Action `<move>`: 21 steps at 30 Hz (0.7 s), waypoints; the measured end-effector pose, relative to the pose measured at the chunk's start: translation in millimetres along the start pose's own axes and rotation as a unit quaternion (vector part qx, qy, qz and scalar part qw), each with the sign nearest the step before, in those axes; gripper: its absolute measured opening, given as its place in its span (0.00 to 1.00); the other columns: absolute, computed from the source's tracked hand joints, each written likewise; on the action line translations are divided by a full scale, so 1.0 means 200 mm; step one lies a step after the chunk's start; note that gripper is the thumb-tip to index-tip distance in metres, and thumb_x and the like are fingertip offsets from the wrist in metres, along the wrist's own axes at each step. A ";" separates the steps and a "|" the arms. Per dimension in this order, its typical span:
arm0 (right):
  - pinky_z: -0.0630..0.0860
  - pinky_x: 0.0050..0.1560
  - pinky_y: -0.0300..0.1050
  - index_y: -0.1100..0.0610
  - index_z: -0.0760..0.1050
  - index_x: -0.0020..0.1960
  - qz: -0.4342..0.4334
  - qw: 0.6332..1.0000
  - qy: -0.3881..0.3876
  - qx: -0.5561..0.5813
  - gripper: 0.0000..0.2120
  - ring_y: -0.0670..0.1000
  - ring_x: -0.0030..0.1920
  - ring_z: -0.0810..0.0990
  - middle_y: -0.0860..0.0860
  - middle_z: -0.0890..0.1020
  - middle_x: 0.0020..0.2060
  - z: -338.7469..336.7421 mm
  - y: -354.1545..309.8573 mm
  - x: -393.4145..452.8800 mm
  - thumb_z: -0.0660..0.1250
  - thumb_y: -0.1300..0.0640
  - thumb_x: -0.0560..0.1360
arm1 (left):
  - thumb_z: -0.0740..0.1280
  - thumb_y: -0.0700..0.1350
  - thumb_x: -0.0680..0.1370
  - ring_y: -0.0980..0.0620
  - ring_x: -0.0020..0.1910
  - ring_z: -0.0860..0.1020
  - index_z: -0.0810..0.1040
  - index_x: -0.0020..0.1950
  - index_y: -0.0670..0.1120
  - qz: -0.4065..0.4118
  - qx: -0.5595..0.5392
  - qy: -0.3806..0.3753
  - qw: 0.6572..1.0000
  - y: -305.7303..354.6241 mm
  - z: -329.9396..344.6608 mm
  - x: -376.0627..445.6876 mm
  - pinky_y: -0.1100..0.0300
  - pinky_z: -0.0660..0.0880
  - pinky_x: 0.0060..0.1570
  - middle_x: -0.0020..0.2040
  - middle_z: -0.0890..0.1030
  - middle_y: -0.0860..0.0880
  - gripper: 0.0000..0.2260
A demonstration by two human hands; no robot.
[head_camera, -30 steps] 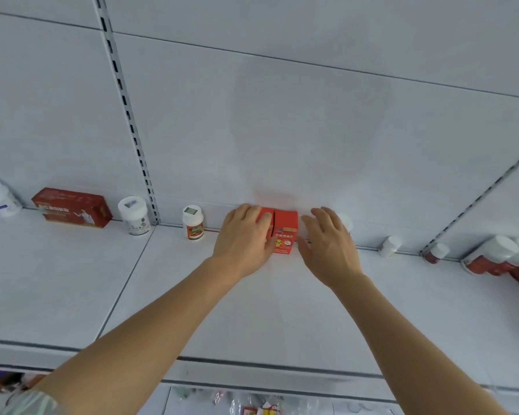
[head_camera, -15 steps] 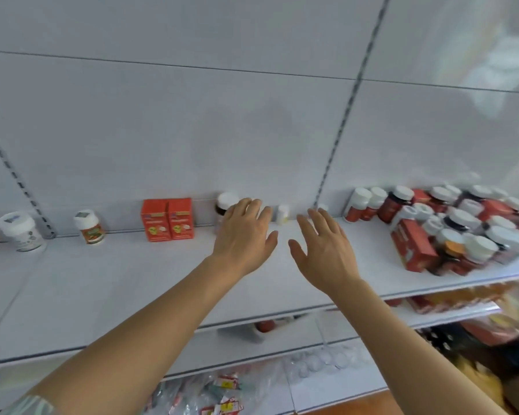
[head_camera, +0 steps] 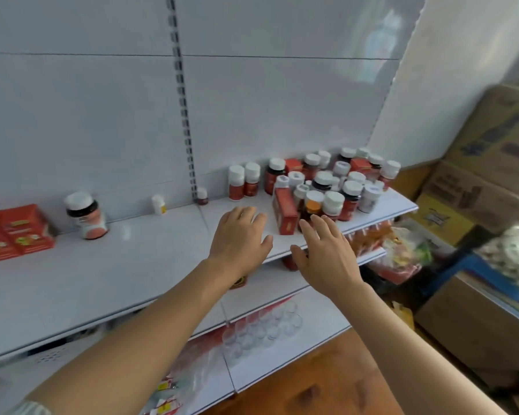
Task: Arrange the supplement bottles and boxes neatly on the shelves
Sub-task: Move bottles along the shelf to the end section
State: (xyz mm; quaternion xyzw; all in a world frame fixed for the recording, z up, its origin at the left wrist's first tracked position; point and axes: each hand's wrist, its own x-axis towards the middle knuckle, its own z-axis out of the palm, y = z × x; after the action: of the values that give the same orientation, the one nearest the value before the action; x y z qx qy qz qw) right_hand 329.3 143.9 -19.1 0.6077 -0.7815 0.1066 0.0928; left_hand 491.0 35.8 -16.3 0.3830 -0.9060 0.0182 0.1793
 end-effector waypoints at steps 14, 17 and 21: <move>0.64 0.71 0.54 0.55 0.66 0.72 -0.097 0.995 -0.026 -0.011 0.23 0.57 0.74 0.60 0.53 0.70 0.69 0.15 0.56 0.55 0.62 0.53 0.77 | 0.61 0.58 0.78 0.44 0.60 0.72 0.70 0.67 0.49 -0.056 -0.031 -0.050 0.997 0.18 0.45 0.63 0.50 0.71 0.58 0.62 0.75 0.47 0.21; 0.63 0.73 0.55 0.53 0.67 0.71 -0.150 0.987 -0.058 -0.012 0.24 0.58 0.75 0.58 0.51 0.69 0.71 0.19 0.61 0.67 0.64 0.56 0.76 | 0.62 0.60 0.78 0.43 0.59 0.73 0.68 0.67 0.50 -0.086 -0.029 -0.085 0.992 0.18 0.52 0.67 0.50 0.73 0.55 0.61 0.75 0.46 0.22; 0.62 0.72 0.56 0.51 0.74 0.65 -0.235 0.968 -0.088 -0.024 0.19 0.57 0.76 0.56 0.48 0.71 0.69 0.25 0.66 0.79 0.66 0.58 0.74 | 0.64 0.58 0.78 0.43 0.53 0.74 0.69 0.66 0.49 -0.125 -0.033 -0.080 0.988 0.22 0.60 0.69 0.51 0.75 0.50 0.60 0.74 0.46 0.21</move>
State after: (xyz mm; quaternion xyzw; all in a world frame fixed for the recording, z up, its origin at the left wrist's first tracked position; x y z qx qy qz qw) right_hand 161.4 14.2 -31.2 0.7787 -0.6243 0.0096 0.0605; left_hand 334.4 -48.4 -76.4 0.4870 -0.8628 -0.0649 0.1193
